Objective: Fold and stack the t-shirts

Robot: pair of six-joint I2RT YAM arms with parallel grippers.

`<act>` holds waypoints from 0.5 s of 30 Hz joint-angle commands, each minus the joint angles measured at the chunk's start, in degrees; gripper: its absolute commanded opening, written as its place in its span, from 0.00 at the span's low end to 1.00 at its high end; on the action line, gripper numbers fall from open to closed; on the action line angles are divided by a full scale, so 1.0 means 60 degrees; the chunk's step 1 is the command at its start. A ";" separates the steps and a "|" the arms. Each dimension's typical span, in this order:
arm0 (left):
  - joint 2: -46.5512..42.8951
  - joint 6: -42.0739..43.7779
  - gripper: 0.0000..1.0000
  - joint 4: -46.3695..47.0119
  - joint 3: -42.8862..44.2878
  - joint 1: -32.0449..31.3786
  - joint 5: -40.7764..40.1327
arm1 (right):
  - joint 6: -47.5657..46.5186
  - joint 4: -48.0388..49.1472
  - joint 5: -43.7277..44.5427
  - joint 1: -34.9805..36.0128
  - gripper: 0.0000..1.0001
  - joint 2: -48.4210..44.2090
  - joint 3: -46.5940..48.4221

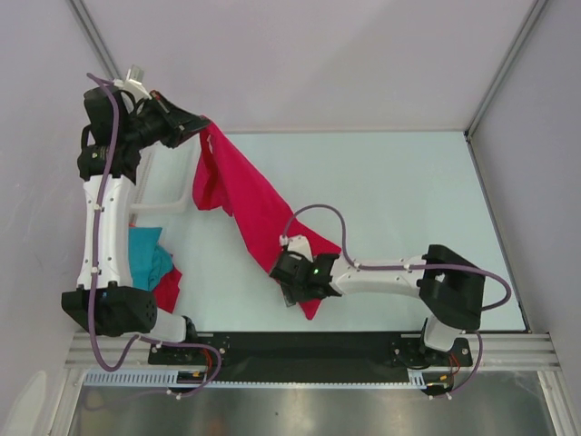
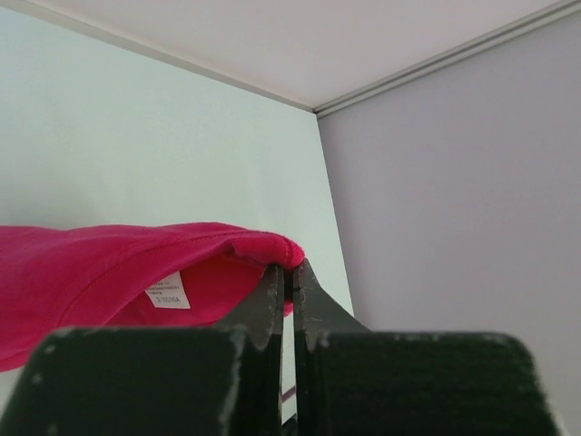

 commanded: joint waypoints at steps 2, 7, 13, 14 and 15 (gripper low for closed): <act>-0.0522 0.0264 0.00 0.0408 -0.0178 0.0256 0.0258 | 0.0936 -0.0045 0.0208 0.1127 0.66 0.0507 -0.0030; -0.0596 0.0323 0.00 0.0408 -0.0456 0.0271 0.0229 | 0.1289 -0.0148 0.0179 0.1611 0.66 0.0932 -0.0118; -0.0654 0.0352 0.00 0.0408 -0.0516 0.0286 0.0272 | 0.1054 -0.0060 0.0251 0.1729 0.00 0.1153 0.0101; -0.0669 0.0352 0.00 0.0408 -0.0486 0.0300 0.0302 | 0.1040 -0.0031 0.0295 0.1714 0.00 0.1124 0.0174; -0.0683 0.0367 0.00 0.0408 -0.0472 0.0300 0.0316 | 0.1025 -0.0046 0.0339 0.1714 0.00 0.1080 0.0247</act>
